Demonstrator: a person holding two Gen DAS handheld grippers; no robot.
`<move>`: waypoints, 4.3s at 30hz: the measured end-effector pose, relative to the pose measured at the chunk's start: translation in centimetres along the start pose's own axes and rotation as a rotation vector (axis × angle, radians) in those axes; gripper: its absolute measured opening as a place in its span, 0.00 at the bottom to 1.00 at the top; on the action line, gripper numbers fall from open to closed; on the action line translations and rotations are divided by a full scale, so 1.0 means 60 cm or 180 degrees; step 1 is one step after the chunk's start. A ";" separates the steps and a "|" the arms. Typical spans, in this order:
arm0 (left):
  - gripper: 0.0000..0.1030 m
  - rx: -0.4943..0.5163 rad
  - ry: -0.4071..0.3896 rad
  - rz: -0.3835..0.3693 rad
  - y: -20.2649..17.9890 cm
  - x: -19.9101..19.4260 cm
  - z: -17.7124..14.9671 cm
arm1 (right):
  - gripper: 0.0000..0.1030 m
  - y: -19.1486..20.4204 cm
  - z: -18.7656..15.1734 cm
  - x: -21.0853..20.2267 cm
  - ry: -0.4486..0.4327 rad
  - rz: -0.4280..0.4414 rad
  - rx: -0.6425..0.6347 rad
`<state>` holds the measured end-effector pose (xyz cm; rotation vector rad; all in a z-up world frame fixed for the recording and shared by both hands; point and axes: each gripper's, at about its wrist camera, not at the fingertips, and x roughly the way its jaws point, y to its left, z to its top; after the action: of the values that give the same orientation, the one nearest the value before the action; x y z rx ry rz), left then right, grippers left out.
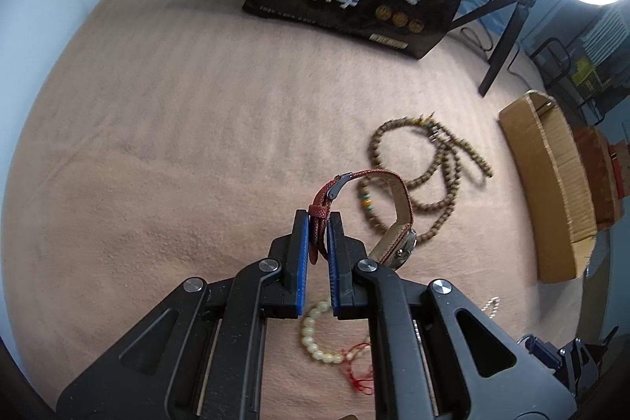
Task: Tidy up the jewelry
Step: 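Carry the watch with the left tool while the right tool carries the bangle to the box, then open the left tool to drop the watch while the right tool releases the bangle into the box, then move both tools back from the box toward the remaining jewelry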
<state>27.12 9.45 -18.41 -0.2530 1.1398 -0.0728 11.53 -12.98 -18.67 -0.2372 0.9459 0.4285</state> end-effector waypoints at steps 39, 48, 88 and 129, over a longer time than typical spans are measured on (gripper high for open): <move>0.07 0.0762 -0.0227 -0.0618 -0.376 0.043 0.043 | 0.69 -0.326 0.032 -0.071 -0.0285 -0.0763 0.0898; 0.07 0.0849 -0.0168 -0.0640 -0.431 0.073 0.053 | 0.69 -0.357 0.024 -0.061 -0.0245 -0.0748 0.1064; 0.39 0.1146 -0.0736 -0.0211 -0.316 -0.082 0.028 | 0.75 -0.318 0.037 -0.107 -0.0451 -0.0902 0.1003; 0.51 0.0464 -0.0415 -0.0137 -0.038 -0.059 0.001 | 0.76 -0.060 0.062 0.027 0.0092 0.0197 -0.0420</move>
<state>25.84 7.90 -14.72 -0.1504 0.9944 -0.1746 16.71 -14.38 -17.83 -0.3351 0.9561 0.5466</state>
